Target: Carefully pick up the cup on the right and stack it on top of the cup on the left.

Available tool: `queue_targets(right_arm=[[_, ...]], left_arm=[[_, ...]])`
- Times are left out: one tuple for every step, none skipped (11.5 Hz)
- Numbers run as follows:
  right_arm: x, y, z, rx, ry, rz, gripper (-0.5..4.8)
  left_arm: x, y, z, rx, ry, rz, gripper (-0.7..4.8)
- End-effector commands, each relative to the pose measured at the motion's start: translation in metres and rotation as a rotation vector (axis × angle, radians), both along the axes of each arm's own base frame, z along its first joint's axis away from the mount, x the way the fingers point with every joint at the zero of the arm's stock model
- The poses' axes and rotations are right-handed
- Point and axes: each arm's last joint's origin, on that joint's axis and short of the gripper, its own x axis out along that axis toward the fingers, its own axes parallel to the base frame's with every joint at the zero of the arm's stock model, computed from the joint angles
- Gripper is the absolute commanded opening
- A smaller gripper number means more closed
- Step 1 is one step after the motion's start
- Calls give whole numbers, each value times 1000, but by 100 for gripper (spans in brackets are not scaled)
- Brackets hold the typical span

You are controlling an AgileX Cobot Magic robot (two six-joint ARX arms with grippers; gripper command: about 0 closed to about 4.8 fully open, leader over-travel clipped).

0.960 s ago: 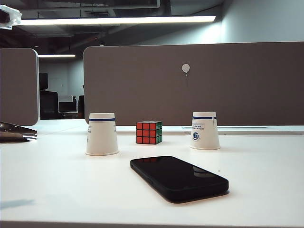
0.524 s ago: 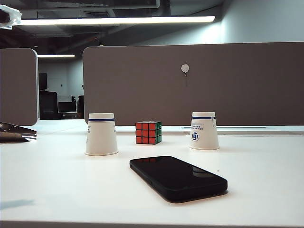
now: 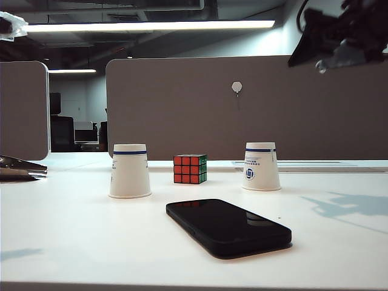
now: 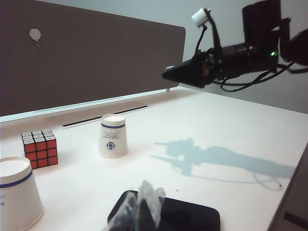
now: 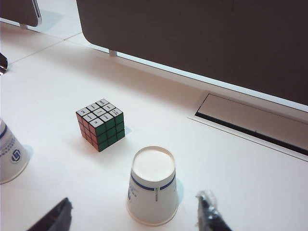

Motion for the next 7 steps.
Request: queue_targets(right_arm=[[14,4,-8,3,-20,2,338],[32,9,-32,-5,11,3,352],[39,11,-42,-3,22,21,360],[45,13,-52,-7,36,20,360],[49,14,-59,-8,39,20,360],[57,16,-71,-14,61,20,360],[65,18,-77,3,-7,19,360]], left_arm=[[0,0,2,-8,-9,16,-5],[1,1,2,-17,0,44,-5],[1,1,2,-17,-1,45,-5],[1,1,2,-17,-1,45,-5],[1,1,2,-17,-1,45,-5],[1,1,2,-17,-2,45,-5],[1,1,2,-18,-3,45,-5]])
